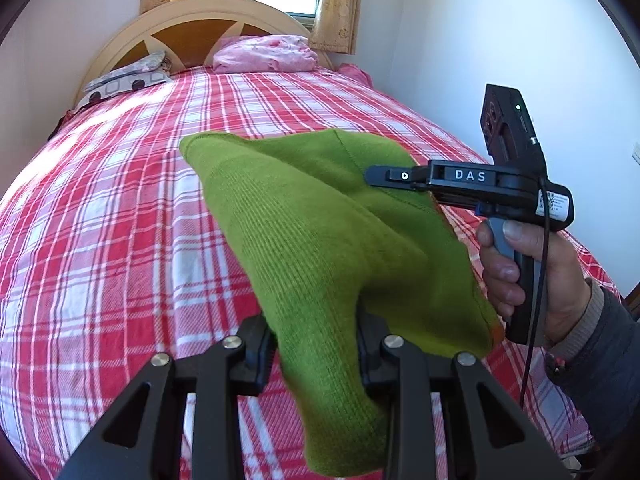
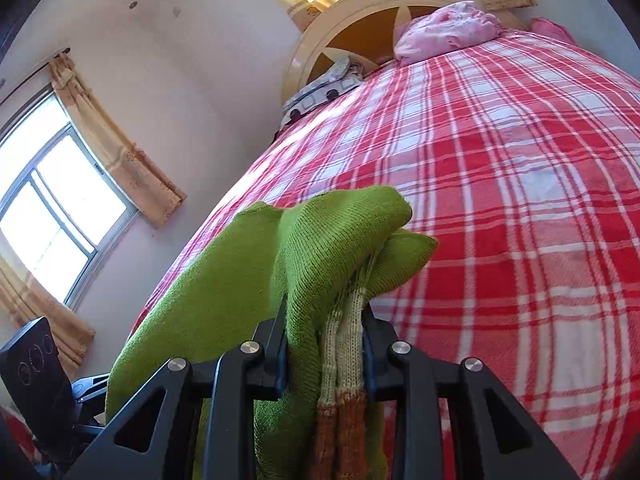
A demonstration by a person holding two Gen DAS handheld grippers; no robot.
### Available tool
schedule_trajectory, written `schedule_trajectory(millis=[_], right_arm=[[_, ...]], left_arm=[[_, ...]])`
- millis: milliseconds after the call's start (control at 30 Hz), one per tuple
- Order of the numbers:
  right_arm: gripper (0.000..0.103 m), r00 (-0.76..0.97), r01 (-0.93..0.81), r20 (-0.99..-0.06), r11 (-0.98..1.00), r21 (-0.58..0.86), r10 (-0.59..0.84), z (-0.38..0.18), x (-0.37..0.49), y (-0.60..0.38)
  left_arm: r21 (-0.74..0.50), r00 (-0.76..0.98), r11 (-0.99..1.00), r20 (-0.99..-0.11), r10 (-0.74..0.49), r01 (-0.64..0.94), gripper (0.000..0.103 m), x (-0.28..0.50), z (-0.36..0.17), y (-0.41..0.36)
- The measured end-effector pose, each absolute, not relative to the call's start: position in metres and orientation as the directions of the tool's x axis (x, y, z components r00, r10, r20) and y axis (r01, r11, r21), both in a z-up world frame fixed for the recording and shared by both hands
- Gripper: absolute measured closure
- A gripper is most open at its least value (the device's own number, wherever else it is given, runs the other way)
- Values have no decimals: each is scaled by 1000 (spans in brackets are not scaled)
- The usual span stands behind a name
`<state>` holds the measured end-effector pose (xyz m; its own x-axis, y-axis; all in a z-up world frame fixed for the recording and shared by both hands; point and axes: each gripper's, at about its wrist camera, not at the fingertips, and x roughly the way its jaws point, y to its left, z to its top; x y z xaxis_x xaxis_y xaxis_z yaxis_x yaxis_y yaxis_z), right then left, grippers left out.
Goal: Fold small clothes
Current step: 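Lift the held sweater end with both grippers and fold it over the bundle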
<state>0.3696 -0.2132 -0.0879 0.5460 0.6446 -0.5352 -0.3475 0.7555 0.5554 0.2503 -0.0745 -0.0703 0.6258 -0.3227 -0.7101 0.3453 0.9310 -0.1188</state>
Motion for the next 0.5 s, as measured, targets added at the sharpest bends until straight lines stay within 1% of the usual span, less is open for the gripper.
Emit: schedule_trajectory(millis=[500], right_arm=[[74, 475, -448, -498, 686, 574, 726, -75, 342, -131]], left_arm=[[-116, 681, 963, -686, -255, 244, 70, 201, -65, -15]])
